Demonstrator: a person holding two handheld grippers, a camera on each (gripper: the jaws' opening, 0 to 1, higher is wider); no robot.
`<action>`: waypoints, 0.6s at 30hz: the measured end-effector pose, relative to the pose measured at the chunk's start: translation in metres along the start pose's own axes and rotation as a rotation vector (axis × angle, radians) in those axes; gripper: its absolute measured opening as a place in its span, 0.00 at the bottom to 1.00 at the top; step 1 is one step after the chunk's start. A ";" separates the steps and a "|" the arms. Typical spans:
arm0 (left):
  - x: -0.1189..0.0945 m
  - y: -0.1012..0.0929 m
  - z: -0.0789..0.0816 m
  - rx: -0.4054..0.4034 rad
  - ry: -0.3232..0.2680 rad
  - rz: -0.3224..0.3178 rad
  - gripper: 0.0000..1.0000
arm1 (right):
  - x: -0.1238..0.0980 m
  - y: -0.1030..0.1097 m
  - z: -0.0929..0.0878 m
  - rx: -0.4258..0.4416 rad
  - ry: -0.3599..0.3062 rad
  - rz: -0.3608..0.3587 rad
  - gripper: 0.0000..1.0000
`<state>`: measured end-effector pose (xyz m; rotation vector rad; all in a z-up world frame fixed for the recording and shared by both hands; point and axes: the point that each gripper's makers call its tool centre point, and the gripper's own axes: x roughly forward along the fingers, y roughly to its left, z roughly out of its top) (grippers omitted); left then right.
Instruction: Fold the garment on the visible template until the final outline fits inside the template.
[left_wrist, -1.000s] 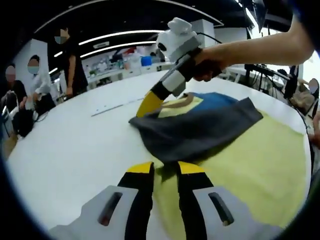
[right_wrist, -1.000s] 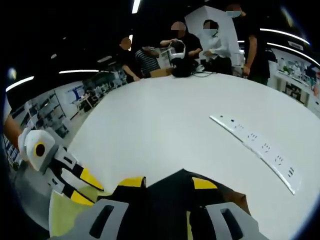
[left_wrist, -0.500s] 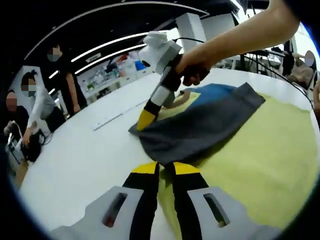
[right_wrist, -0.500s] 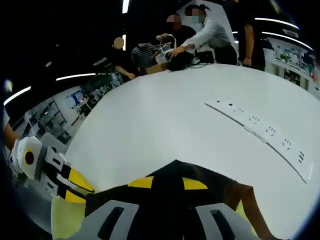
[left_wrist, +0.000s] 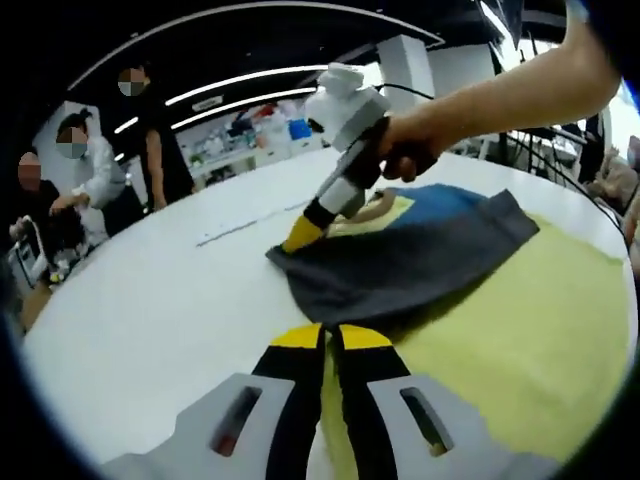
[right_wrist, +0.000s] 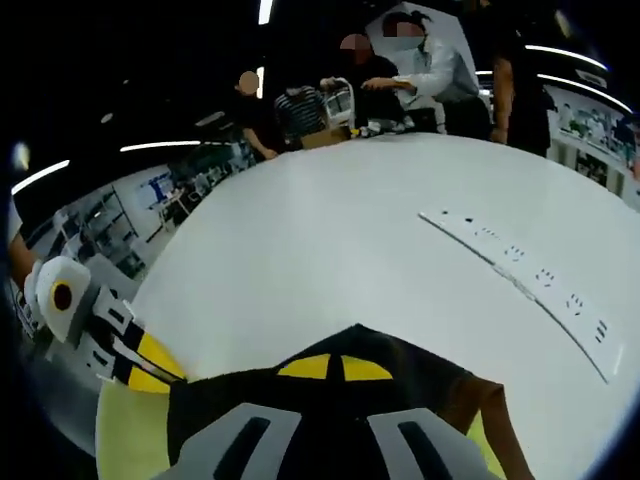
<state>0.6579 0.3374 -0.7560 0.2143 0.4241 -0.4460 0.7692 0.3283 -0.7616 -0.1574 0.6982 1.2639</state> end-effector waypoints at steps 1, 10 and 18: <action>-0.001 0.003 -0.001 -0.027 -0.001 0.006 0.02 | -0.001 0.002 0.003 -0.003 -0.006 0.001 0.00; -0.009 0.019 -0.008 -0.183 -0.031 0.049 0.02 | 0.003 0.008 0.026 0.010 -0.062 -0.020 0.00; -0.009 0.026 -0.019 -0.182 0.002 0.071 0.02 | 0.022 0.003 0.024 -0.034 -0.006 -0.061 0.00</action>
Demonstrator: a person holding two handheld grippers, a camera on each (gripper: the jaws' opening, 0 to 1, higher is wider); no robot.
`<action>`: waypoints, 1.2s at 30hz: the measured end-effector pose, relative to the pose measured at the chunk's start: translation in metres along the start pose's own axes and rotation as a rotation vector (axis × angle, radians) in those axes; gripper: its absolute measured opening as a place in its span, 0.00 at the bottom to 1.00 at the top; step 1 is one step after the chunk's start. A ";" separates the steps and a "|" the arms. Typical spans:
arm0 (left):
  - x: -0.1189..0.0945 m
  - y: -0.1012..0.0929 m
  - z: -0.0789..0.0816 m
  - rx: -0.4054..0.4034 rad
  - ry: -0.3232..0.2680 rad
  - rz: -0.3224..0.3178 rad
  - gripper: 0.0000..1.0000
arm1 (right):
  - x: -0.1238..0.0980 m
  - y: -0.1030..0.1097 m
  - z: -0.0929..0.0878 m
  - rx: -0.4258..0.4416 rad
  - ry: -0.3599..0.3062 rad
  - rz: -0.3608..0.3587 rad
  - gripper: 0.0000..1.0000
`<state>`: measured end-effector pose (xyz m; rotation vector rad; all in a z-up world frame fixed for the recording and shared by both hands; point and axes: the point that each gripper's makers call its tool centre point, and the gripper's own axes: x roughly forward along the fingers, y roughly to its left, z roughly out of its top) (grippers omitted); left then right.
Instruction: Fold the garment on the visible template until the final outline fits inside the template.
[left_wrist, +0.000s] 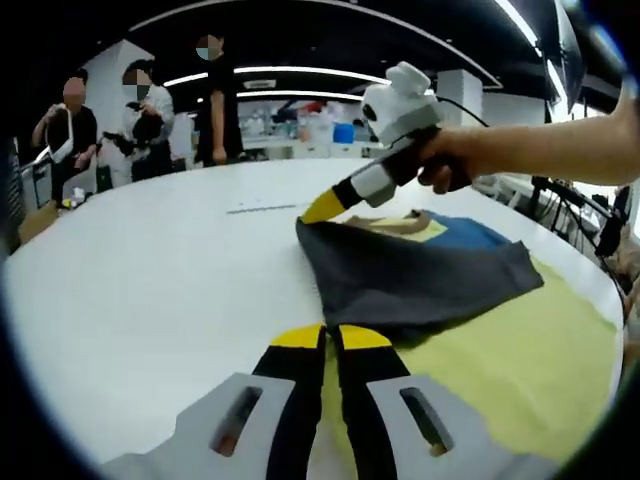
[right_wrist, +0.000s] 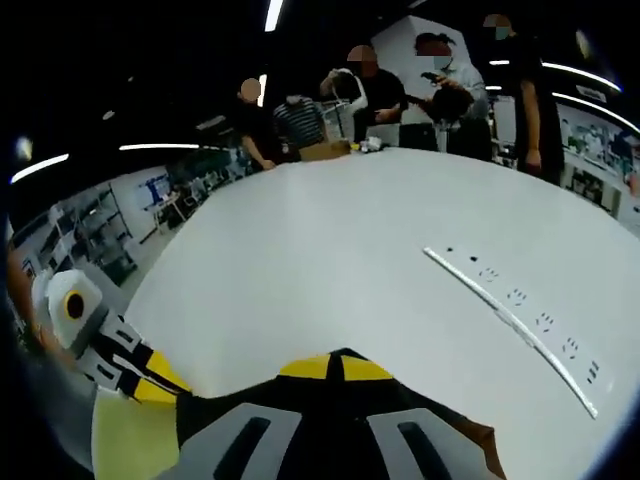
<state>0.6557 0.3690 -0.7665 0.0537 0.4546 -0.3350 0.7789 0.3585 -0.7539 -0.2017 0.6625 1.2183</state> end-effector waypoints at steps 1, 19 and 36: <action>0.000 0.000 -0.001 0.005 0.002 0.001 0.02 | 0.001 0.000 0.000 -0.004 0.004 -0.003 0.00; -0.001 0.010 -0.013 0.043 0.069 0.042 0.06 | 0.014 -0.017 0.000 0.041 -0.004 -0.098 0.00; -0.016 0.002 0.006 0.000 0.002 -0.059 0.58 | -0.037 -0.003 0.005 0.126 -0.065 -0.093 0.66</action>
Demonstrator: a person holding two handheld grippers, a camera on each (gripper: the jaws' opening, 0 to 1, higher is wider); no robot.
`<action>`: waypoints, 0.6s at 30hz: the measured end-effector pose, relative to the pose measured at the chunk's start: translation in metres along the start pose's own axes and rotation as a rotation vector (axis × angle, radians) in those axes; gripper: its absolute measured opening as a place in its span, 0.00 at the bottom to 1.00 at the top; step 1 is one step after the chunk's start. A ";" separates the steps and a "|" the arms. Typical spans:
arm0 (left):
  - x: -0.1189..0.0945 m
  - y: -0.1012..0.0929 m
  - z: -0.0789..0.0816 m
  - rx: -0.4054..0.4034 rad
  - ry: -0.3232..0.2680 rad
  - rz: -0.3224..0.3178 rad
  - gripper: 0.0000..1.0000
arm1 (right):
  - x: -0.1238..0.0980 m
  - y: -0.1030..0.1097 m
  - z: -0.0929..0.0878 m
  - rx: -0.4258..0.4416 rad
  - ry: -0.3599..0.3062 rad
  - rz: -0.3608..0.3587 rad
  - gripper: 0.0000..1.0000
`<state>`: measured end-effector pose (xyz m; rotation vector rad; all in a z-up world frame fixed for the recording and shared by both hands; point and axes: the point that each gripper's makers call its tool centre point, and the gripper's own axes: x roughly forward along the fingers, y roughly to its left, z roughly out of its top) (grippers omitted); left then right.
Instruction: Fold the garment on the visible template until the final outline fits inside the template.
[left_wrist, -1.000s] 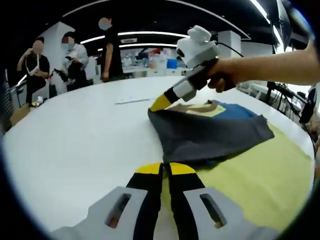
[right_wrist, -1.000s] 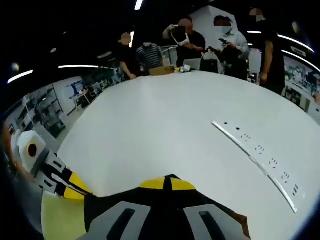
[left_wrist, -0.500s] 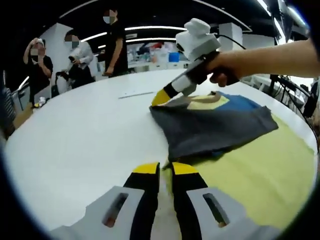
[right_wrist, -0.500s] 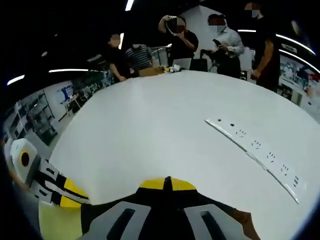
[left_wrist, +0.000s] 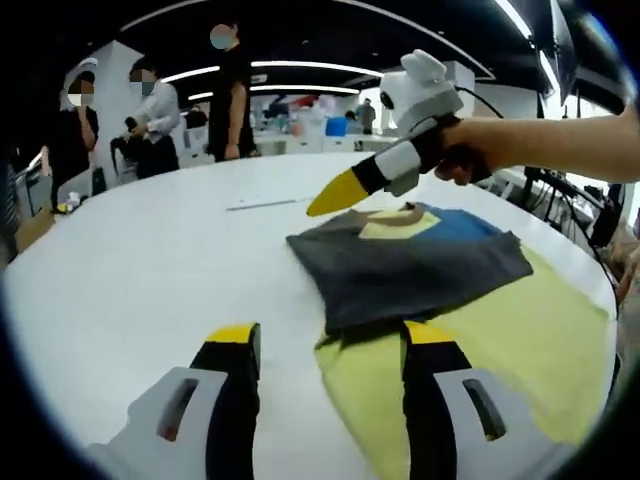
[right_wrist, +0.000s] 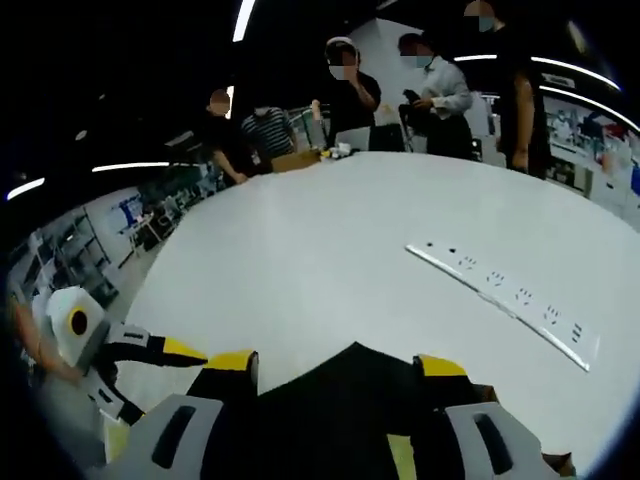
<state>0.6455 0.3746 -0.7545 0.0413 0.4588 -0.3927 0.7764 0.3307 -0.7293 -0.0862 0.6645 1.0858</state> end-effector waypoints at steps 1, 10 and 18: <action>-0.002 -0.002 0.003 -0.005 -0.009 -0.013 0.60 | -0.008 0.002 0.001 0.009 -0.007 0.003 0.69; -0.014 -0.019 0.016 -0.020 -0.045 -0.108 0.83 | -0.059 0.024 -0.003 0.020 -0.035 0.012 0.93; -0.029 -0.044 0.022 0.024 -0.044 -0.203 0.95 | -0.102 0.045 -0.016 0.020 -0.048 0.008 0.99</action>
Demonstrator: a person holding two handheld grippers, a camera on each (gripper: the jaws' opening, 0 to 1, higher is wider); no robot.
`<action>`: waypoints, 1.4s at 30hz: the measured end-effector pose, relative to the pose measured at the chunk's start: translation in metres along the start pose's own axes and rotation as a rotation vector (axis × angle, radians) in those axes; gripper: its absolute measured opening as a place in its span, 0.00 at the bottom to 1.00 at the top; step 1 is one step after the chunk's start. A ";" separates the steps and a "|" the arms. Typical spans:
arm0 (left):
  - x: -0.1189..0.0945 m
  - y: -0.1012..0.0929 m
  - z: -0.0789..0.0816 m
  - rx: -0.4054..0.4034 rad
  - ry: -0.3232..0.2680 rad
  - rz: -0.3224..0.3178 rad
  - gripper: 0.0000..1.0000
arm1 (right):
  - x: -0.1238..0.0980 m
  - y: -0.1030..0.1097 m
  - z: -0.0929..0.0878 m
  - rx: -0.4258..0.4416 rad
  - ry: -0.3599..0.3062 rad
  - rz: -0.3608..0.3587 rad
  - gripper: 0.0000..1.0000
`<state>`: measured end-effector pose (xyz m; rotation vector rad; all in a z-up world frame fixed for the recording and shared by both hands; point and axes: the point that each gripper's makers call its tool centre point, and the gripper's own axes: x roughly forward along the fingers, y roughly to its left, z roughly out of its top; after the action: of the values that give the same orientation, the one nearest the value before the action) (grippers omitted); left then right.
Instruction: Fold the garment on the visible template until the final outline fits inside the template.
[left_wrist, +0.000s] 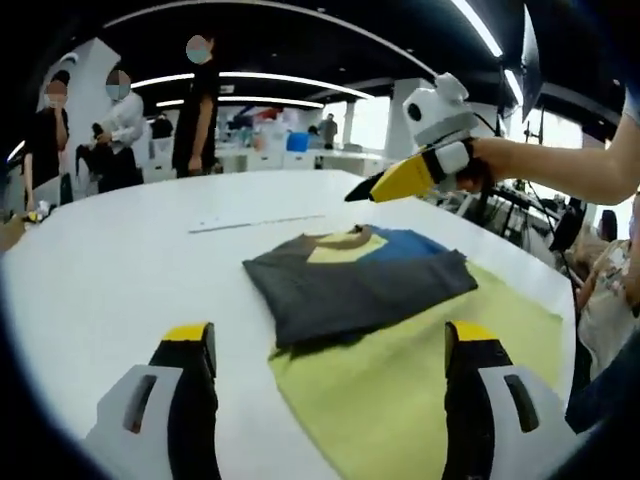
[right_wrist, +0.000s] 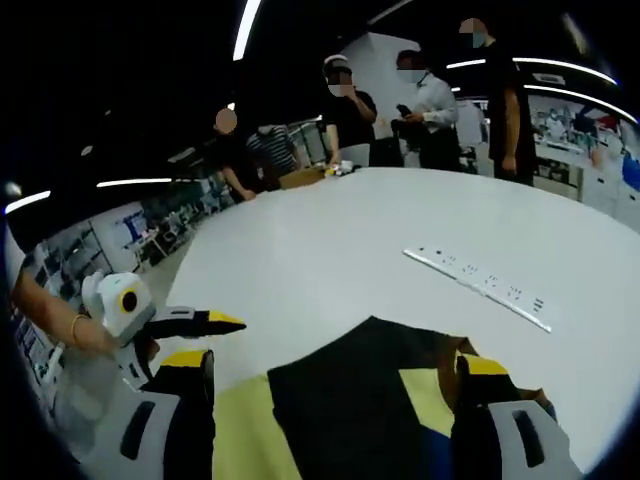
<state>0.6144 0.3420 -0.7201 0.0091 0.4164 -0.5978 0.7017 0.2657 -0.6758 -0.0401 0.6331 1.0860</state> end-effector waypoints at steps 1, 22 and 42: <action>-0.001 -0.003 0.000 0.006 0.001 -0.010 0.96 | -0.004 0.001 -0.001 0.003 -0.003 -0.003 0.99; -0.044 -0.051 -0.001 0.080 0.038 -0.190 0.99 | -0.110 0.043 -0.068 0.021 -0.005 -0.045 0.99; -0.086 -0.085 -0.048 0.182 0.190 -0.289 0.85 | -0.156 0.100 -0.158 0.059 0.038 -0.073 0.96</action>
<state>0.4855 0.3251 -0.7214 0.1839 0.5512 -0.9230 0.4974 0.1356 -0.7013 -0.0327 0.6928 0.9975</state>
